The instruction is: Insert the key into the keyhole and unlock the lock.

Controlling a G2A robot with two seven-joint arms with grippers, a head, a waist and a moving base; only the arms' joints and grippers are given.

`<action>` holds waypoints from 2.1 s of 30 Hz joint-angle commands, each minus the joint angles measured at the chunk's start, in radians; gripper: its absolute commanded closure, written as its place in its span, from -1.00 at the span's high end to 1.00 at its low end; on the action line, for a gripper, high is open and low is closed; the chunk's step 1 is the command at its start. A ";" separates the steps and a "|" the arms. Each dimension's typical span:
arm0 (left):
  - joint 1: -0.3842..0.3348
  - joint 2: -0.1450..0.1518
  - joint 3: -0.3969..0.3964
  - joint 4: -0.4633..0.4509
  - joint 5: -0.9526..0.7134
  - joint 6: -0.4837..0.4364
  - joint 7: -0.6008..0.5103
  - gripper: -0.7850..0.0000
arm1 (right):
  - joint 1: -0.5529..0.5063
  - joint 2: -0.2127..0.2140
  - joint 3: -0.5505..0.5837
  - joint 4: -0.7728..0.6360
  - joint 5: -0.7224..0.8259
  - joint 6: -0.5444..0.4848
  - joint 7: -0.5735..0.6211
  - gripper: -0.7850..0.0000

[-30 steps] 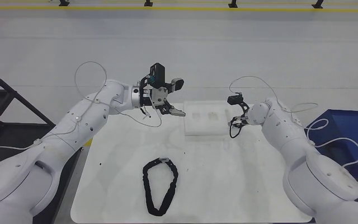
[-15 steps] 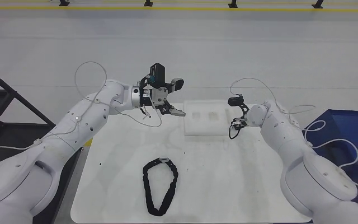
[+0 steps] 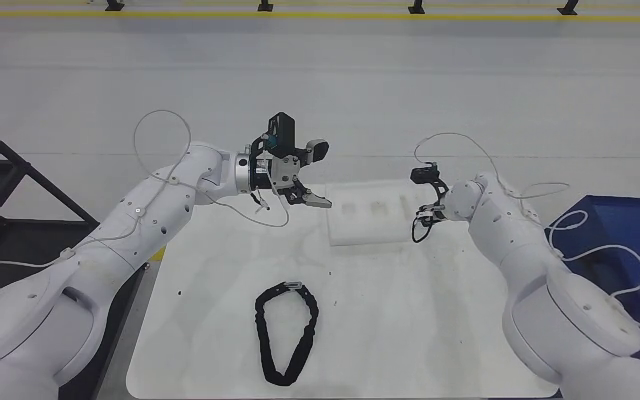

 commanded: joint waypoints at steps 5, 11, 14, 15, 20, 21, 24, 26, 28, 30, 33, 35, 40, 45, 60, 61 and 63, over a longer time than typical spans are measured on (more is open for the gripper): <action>0.000 0.000 0.000 0.000 0.000 0.000 0.000 1.00 | 0.022 0.007 0.011 -0.006 -0.010 -0.018 -0.001 -1.00; 0.000 0.000 0.000 0.000 0.000 0.000 0.000 1.00 | 0.042 0.016 0.024 -0.026 -0.014 -0.070 0.005 -1.00; 0.000 0.000 0.000 0.000 0.000 0.000 0.000 1.00 | 0.050 0.021 0.028 -0.042 -0.024 -0.092 0.015 -1.00; 0.000 0.000 0.000 0.000 0.000 0.000 0.000 1.00 | 0.053 0.023 0.030 -0.048 -0.025 -0.098 0.018 -1.00; 0.000 0.000 0.000 0.000 0.000 0.000 0.000 1.00 | 0.069 0.034 0.038 -0.085 -0.042 -0.120 0.028 -1.00; 0.000 0.000 0.000 0.000 0.000 0.000 0.000 1.00 | 0.073 0.036 0.039 -0.095 -0.047 -0.122 0.032 -1.00; 0.000 0.000 0.000 0.000 0.000 0.000 0.000 1.00 | 0.079 0.044 0.046 -0.127 -0.055 -0.129 0.046 -1.00; 0.000 0.000 0.000 0.000 0.000 0.000 0.000 1.00 | 0.083 0.052 0.052 -0.149 -0.058 -0.132 0.055 -1.00; 0.000 0.000 0.000 0.000 0.000 0.000 0.000 1.00 | 0.085 0.060 0.061 -0.172 -0.059 -0.140 0.066 -1.00; 0.000 0.000 0.000 0.000 0.000 0.000 0.000 1.00 | 0.087 0.070 0.071 -0.196 -0.057 -0.147 0.080 -1.00; 0.000 0.000 0.000 0.000 0.000 0.000 0.000 1.00 | 0.087 0.089 0.089 -0.241 -0.053 -0.161 0.103 -1.00; 0.000 0.000 0.000 0.000 0.000 0.000 0.000 1.00 | 0.087 0.103 0.101 -0.278 -0.061 -0.161 0.117 -1.00; 0.000 0.000 0.000 0.000 0.000 0.000 0.000 1.00 | 0.064 0.147 0.140 -0.403 -0.078 -0.136 0.147 -1.00; 0.000 0.000 0.000 0.000 0.000 0.000 0.000 1.00 | 0.017 0.208 0.214 -0.580 -0.072 -0.126 0.204 -1.00; 0.000 0.000 0.000 0.000 0.000 0.000 0.000 1.00 | -0.297 0.401 0.583 -1.259 -0.047 -0.046 0.419 -1.00; 0.000 0.000 0.000 0.000 0.000 0.000 0.000 1.00 | -0.316 0.409 0.610 -1.306 -0.045 -0.041 0.421 -1.00; 0.000 0.000 0.000 0.000 0.000 0.000 0.000 1.00 | -0.360 0.426 0.668 -1.390 -0.044 -0.030 0.423 -1.00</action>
